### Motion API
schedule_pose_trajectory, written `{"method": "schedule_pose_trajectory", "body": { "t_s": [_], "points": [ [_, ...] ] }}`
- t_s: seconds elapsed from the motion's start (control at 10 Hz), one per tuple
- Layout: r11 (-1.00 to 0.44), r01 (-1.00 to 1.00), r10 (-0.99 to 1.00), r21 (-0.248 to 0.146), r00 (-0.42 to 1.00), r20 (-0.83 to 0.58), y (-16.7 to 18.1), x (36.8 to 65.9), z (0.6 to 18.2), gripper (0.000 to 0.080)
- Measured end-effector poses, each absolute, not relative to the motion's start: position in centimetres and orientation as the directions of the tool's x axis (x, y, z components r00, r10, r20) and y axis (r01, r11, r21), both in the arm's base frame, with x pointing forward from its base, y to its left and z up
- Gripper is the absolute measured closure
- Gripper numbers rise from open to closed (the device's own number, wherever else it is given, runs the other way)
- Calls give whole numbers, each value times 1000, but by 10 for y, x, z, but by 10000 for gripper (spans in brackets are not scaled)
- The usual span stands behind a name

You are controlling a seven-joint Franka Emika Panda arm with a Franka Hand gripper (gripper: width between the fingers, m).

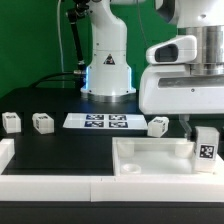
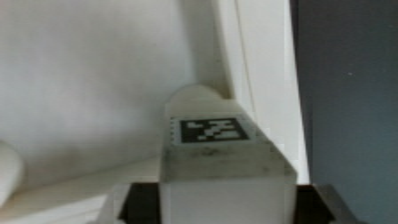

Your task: Assemble square table

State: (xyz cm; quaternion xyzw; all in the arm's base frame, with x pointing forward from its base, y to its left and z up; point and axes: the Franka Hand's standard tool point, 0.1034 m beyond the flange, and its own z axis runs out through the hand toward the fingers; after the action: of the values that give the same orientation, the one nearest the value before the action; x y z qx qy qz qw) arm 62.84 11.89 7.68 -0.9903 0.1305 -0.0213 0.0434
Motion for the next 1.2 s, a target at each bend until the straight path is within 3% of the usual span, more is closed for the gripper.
{"method": "schedule_pose_trajectory", "body": {
  "t_s": [0.2,0.5,0.7,1.0,1.2],
  "points": [
    [-922,-375,-378,-93,925,18,117,628,76,508],
    [-688,-720,-721,-95,692,-27,117,628,75,508],
    [-396,-912,-907,-102,406,-113,113,629,75,508],
    [67,-997,-973,-45,-56,-223,117,629,75,508],
    [172,-985,-961,-26,-162,-224,118,629,75,508]
  ]
}}
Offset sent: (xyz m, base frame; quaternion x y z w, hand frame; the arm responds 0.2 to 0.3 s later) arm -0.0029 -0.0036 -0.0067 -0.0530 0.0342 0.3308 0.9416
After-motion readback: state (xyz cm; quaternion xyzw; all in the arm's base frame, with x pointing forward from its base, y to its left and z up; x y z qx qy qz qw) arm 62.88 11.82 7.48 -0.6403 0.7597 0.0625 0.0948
